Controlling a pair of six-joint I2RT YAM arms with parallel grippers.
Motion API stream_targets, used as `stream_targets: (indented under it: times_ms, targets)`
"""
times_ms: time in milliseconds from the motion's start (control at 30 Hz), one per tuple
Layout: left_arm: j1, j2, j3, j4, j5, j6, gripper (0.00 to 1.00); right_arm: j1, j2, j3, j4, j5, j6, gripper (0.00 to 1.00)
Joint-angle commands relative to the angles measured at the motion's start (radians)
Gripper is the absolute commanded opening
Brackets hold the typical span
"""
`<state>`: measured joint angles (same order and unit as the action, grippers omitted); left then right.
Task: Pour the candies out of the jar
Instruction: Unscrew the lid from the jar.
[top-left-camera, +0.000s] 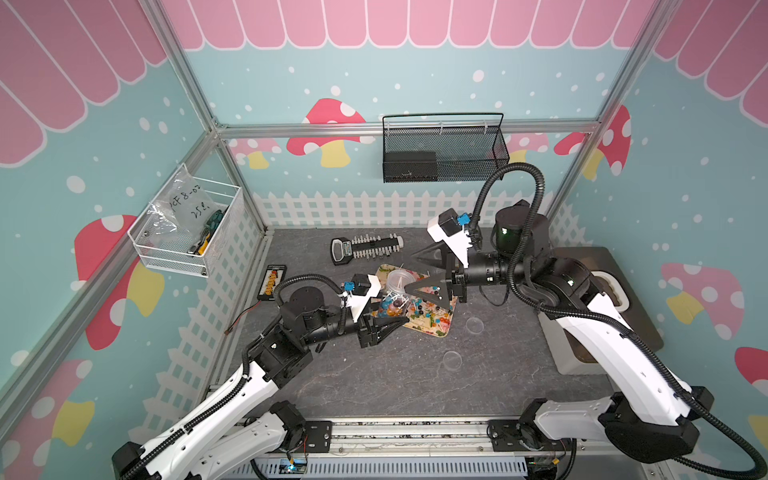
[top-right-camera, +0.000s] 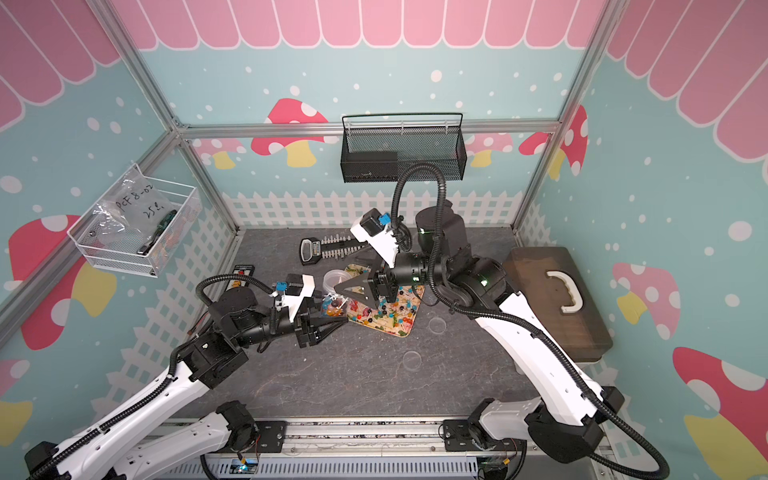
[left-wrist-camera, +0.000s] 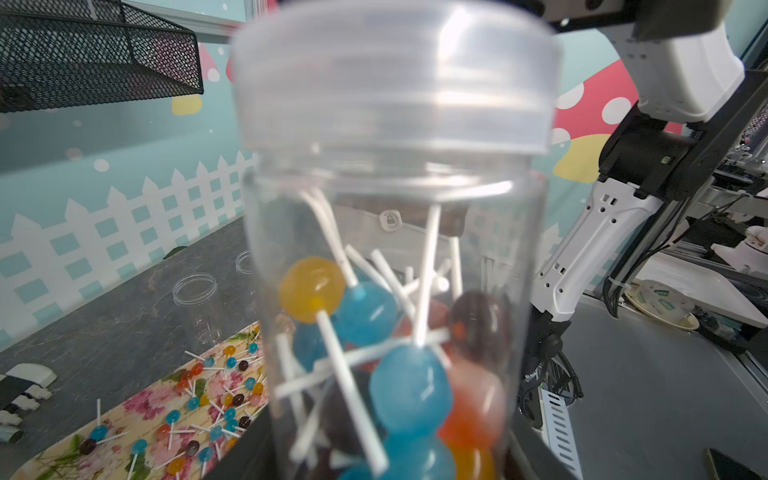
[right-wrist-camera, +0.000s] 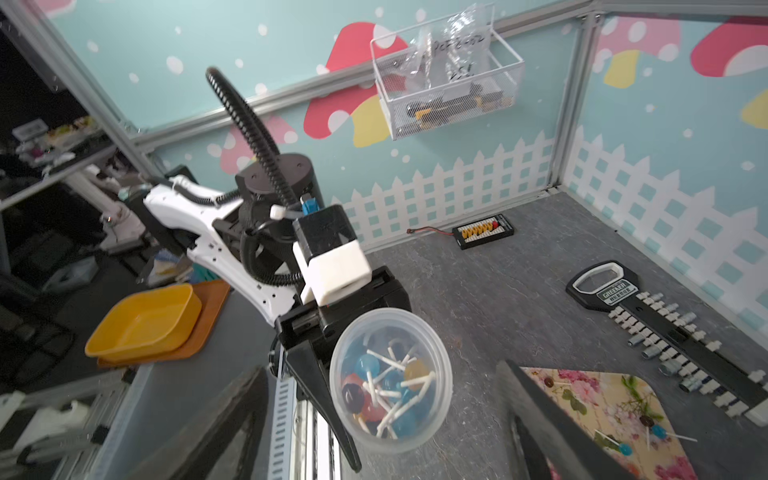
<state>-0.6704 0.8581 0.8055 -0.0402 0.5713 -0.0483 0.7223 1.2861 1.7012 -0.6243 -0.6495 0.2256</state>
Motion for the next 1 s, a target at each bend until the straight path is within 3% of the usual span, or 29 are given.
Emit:
stream_targets:
  times_ms: [0, 267, 800, 967]
  targets:
    - [0.001, -0.018, -0.003, 0.029, -0.038, 0.023, 0.59, 0.034, -0.016, -0.012, 0.026, 0.167, 0.168, 0.83]
    - [0.002, -0.018, -0.002, 0.008, -0.054, 0.033, 0.6, 0.111, 0.018, 0.015, -0.087, 0.311, 0.187, 0.81]
    - [0.002, -0.007, 0.007, 0.0, -0.044, 0.036, 0.59, 0.138, 0.071, 0.026, -0.054, 0.259, 0.182, 0.77]
    - [0.001, -0.01, 0.007, -0.003, -0.044, 0.038, 0.6, 0.138, 0.068, 0.034, -0.059, 0.272, 0.162, 0.68]
